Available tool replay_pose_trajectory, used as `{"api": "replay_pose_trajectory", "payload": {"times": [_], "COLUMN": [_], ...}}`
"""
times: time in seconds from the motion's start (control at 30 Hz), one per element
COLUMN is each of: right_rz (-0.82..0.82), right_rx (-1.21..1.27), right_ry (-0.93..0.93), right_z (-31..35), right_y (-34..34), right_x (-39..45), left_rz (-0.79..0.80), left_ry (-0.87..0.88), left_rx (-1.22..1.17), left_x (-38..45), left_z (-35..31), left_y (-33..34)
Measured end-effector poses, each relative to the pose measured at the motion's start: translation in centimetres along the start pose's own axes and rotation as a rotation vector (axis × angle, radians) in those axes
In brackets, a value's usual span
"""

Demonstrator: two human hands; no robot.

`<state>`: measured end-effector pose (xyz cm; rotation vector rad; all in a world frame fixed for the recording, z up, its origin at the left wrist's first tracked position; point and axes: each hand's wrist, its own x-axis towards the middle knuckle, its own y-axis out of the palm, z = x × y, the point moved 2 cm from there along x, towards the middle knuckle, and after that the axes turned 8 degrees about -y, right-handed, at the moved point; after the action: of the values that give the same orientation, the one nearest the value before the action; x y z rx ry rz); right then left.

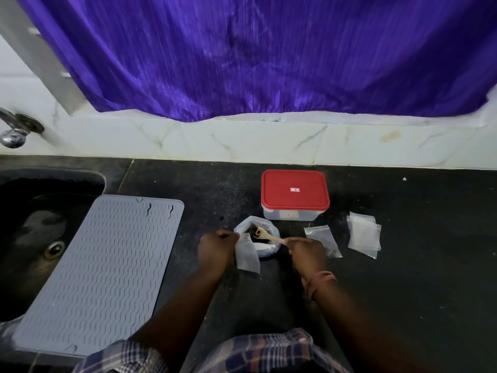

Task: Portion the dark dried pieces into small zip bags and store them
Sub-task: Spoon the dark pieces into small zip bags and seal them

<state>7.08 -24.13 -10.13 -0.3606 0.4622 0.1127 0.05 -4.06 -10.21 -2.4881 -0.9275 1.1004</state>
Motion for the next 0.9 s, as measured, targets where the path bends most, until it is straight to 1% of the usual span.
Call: {"api": "replay_pose_trajectory", "payload": {"times": [0.13, 0.23, 0.3, 0.47, 0.57, 0.63, 0.73, 0.8, 0.9], "right_rz": [0.017, 0.053, 0.047, 0.053, 0.051, 0.037, 0.058, 0.065, 0.01], "right_rx": [0.048, 0.027, 0.019, -0.149, -0.266, -0.362, -0.579, -0.735, -0.94], "right_ry": [-0.145, -0.258, -0.32, -0.399, -0.485, -0.606, -0.88, -1.027, -1.198], "right_z": [1.6, 2.9, 3.7, 4.0, 3.9, 4.2, 4.6, 4.9, 4.8], "right_y": [-0.3, -0.2, -0.1, 0.5, 0.5, 0.7, 1.5, 1.8, 1.9], "right_x": [-0.5, -1.0, -1.6, -2.2, -2.4, -2.7, -3.3, -3.9, -4.4], "left_rz": [-0.053, -0.081, -0.096, -0.114, -0.072, -0.035, -0.01, -0.008, -0.001], "left_ry": [0.07, 0.128, 0.138, 0.153, 0.142, 0.139, 0.15, 0.148, 0.118], "left_rx": [0.091, 0.172, 0.183, 0.074, -0.054, -0.099, -0.122, -0.141, -0.159], "left_x": [-0.1, -0.3, -0.1, -0.7, -0.8, -0.9, -1.1, -0.9, -0.5], "left_z": [-1.4, -1.9, -1.9, -1.8, -1.6, -1.5, -1.3, -1.0, -0.3], "left_y": [-1.2, -1.6, -1.7, -2.0, -1.7, -1.4, -1.2, -1.2, -1.5]}}
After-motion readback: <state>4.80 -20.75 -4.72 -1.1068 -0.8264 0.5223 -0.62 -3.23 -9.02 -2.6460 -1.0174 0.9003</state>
